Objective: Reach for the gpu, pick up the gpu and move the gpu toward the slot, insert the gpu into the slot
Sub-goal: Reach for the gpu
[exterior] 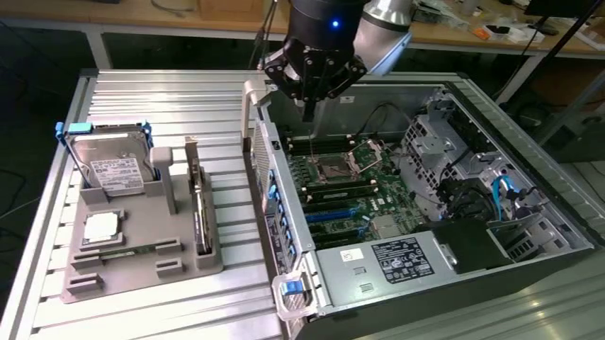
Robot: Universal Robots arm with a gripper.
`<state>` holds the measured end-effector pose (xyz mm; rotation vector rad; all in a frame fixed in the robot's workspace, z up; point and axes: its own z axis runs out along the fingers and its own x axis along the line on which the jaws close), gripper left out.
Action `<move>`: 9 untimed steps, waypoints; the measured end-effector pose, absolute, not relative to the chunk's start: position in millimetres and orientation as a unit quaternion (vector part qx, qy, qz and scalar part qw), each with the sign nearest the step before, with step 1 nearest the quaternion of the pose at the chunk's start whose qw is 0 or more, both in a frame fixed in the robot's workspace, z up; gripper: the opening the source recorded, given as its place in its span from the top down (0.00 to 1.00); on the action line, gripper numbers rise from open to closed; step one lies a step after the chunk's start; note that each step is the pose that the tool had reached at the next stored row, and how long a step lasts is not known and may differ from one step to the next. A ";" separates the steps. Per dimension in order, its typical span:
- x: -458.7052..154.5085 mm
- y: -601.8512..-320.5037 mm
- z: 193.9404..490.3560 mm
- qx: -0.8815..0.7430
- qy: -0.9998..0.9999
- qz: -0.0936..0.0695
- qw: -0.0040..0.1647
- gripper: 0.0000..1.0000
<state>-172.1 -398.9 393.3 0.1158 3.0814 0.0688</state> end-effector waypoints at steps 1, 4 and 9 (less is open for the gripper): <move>-174.6 -398.9 393.3 0.037 0.999 0.022 0.029 0.89; -182.9 -398.9 393.3 0.038 0.999 0.022 0.032 0.89; -200.0 -398.9 393.3 0.037 0.998 0.023 0.035 0.89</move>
